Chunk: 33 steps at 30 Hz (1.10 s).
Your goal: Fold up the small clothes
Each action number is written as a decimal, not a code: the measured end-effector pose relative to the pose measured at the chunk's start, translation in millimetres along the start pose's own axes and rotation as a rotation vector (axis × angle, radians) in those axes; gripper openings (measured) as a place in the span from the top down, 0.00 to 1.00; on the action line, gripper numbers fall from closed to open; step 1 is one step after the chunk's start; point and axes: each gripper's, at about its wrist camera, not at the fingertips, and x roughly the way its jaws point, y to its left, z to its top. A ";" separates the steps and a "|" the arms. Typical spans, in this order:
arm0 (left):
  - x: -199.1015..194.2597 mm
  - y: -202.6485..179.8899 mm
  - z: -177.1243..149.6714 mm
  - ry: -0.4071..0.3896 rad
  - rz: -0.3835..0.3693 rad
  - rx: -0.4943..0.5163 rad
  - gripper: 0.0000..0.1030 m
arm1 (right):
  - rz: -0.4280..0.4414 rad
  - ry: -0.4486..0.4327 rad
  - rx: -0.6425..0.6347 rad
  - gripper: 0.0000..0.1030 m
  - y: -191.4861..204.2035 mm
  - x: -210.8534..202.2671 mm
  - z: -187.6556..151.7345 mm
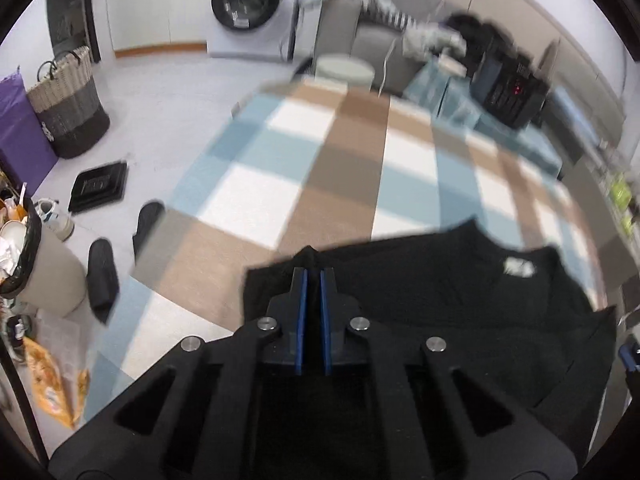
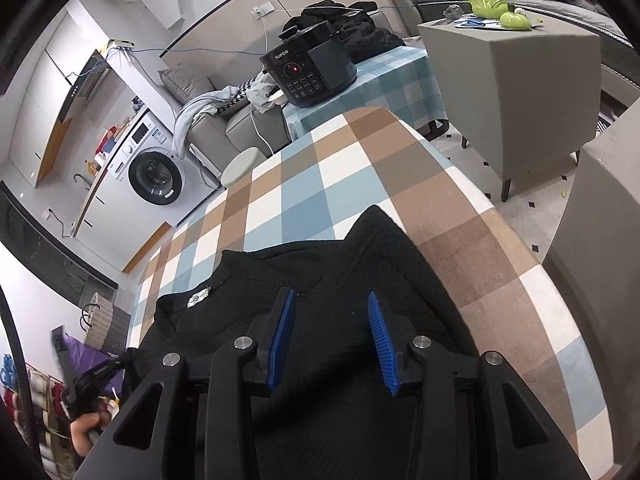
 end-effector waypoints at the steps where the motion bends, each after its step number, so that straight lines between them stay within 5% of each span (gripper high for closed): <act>1: -8.8 6.3 1.3 -0.026 -0.022 -0.014 0.97 | -0.004 -0.001 -0.001 0.63 -0.9 0.8 0.9; 5: -29.1 35.8 13.5 -0.100 -0.053 -0.093 0.97 | -0.031 -0.015 0.013 0.63 -8.2 3.4 6.0; 15: -2.3 66.1 18.5 -0.002 -0.104 -0.193 0.96 | -0.126 -0.025 0.017 0.62 -18.3 10.2 17.9; 20: -2.1 63.2 17.4 0.006 -0.091 -0.172 0.67 | -0.148 0.040 -0.101 0.62 11.9 37.2 12.7; 26: -12.2 63.4 10.9 -0.001 -0.093 -0.144 0.56 | -0.297 0.111 -0.276 0.59 33.7 77.1 -0.1; 31: -21.5 63.3 3.4 -0.009 -0.109 -0.121 0.56 | -0.350 0.088 -0.354 0.96 37.4 79.4 -4.4; 33: -23.0 63.9 1.1 -0.007 -0.112 -0.120 0.56 | -0.279 0.043 -0.331 0.97 34.9 63.7 -0.4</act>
